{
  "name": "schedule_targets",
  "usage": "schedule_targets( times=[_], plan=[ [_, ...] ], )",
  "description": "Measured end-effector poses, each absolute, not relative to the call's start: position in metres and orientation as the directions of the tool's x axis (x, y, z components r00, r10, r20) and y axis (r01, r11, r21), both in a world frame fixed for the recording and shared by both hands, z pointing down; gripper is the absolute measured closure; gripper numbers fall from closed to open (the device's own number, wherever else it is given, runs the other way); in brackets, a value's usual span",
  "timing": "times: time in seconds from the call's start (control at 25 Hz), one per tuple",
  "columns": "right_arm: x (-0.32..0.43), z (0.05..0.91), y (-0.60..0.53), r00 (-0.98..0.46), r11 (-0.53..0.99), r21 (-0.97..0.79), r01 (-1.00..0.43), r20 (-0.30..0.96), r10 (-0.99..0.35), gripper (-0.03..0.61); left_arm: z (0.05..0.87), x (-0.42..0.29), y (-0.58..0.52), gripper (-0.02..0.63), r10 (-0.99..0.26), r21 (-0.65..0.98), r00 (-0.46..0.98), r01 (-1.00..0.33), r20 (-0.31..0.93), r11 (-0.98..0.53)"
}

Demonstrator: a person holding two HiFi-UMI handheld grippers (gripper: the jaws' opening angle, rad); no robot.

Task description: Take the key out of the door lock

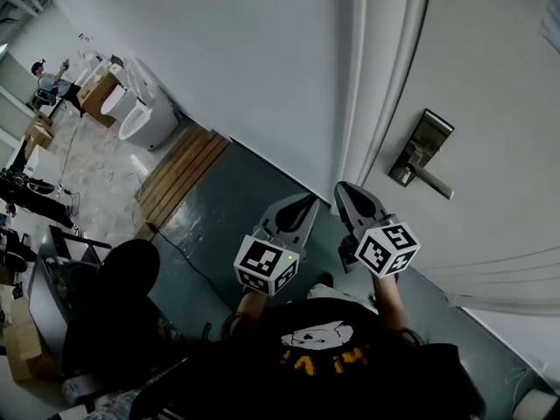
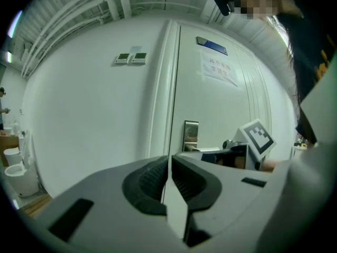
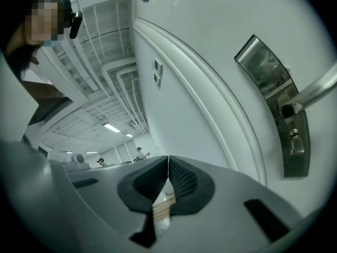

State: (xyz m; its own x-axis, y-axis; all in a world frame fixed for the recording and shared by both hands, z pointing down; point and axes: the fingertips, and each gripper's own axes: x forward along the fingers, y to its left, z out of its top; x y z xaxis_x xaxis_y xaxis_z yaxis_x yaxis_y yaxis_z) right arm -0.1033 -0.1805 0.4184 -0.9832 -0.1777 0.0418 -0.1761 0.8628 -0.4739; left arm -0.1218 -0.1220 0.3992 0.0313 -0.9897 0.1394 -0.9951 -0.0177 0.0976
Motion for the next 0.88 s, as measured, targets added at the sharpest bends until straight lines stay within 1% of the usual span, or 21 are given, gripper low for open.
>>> schedule_targets(
  times=[0.28, 0.44, 0.88],
  plan=[
    [-0.113, 0.425, -0.19, -0.985, 0.857, -0.487, -0.17, 0.058, -0.163, 0.572, 0.41, -0.13, -0.135, 0.589, -0.984, 0.107, 0.03, -0.994, 0.174, -0.012],
    [-0.114, 0.428, -0.194, -0.984, 0.856, -0.486, -0.177, 0.066, -0.166, 0.572, 0.409, -0.134, -0.144, 0.589, -0.985, 0.111, 0.036, -0.994, 0.167, -0.018],
    [-0.084, 0.435, -0.212, -0.963, 0.823, -0.505, -0.261, 0.083, -0.255, 0.572, 0.412, -0.111, -0.171, 0.589, -0.975, 0.121, 0.125, -0.987, 0.182, -0.104]
  ],
)
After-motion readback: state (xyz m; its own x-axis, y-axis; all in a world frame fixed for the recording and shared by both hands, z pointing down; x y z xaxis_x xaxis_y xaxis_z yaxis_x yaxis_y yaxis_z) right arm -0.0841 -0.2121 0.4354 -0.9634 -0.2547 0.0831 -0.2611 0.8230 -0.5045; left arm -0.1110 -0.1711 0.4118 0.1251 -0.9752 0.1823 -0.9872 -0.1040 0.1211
